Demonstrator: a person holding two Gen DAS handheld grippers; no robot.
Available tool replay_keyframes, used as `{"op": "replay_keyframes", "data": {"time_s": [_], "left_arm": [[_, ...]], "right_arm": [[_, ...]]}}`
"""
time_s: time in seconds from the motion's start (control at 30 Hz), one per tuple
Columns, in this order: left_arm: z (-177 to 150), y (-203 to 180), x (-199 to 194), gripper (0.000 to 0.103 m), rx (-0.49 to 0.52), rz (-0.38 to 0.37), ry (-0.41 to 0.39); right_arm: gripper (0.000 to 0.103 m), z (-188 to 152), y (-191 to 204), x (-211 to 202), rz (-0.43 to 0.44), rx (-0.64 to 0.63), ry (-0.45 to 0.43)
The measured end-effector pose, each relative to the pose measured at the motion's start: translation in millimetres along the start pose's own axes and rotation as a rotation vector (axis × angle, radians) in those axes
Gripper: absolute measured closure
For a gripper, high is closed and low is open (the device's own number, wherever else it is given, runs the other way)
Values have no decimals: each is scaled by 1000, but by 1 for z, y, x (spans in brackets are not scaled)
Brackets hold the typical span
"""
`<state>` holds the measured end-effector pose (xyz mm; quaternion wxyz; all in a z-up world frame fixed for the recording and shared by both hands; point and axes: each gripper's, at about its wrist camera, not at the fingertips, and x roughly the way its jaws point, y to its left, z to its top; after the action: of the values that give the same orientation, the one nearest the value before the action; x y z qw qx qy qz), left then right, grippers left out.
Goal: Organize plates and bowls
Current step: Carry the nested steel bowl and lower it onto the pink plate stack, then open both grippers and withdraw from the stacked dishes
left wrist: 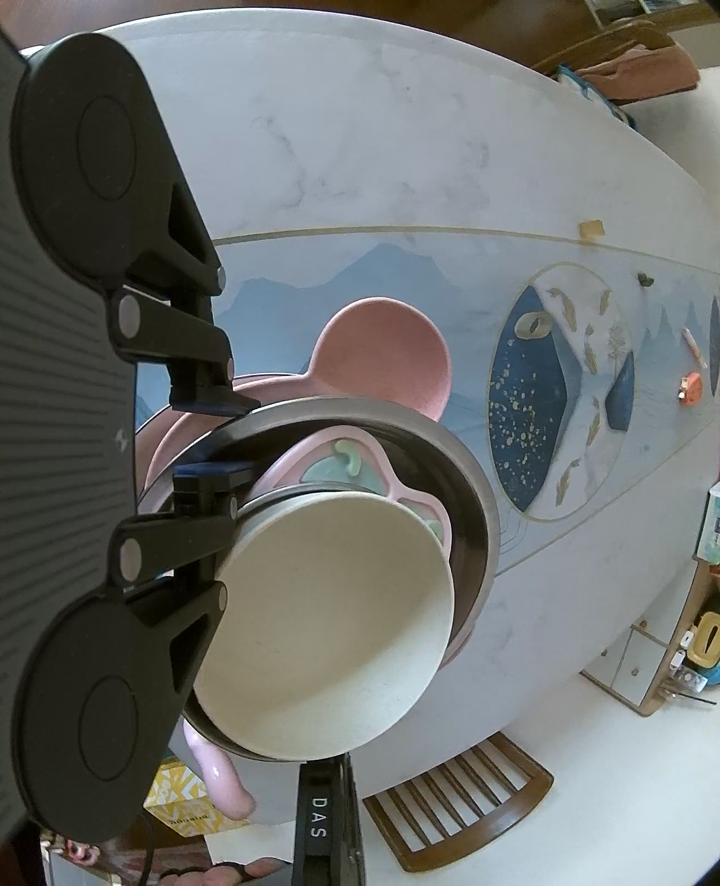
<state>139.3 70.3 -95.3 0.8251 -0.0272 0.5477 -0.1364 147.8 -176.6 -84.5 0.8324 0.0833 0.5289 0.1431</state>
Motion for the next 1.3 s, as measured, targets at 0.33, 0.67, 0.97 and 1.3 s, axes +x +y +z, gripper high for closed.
{"op": "replay_keyframes", "data": {"time_s": [0.33,0.67,0.97,1.3], "left_arm": [[-3,6,-3,88,-26,-11,-15],[-11,6,-20,86,-18,-5,-50],[-22,-5,-48,62,2,36,-131],[-41,-38,-82,41,-2,89,-239]], "right_arm": [[82,-3,6,-2,-26,-2,2],[73,-13,9,-28,-36,-8,-58],[66,-25,18,-61,-19,-50,-138],[49,-39,26,-98,47,-155,-231]]}}
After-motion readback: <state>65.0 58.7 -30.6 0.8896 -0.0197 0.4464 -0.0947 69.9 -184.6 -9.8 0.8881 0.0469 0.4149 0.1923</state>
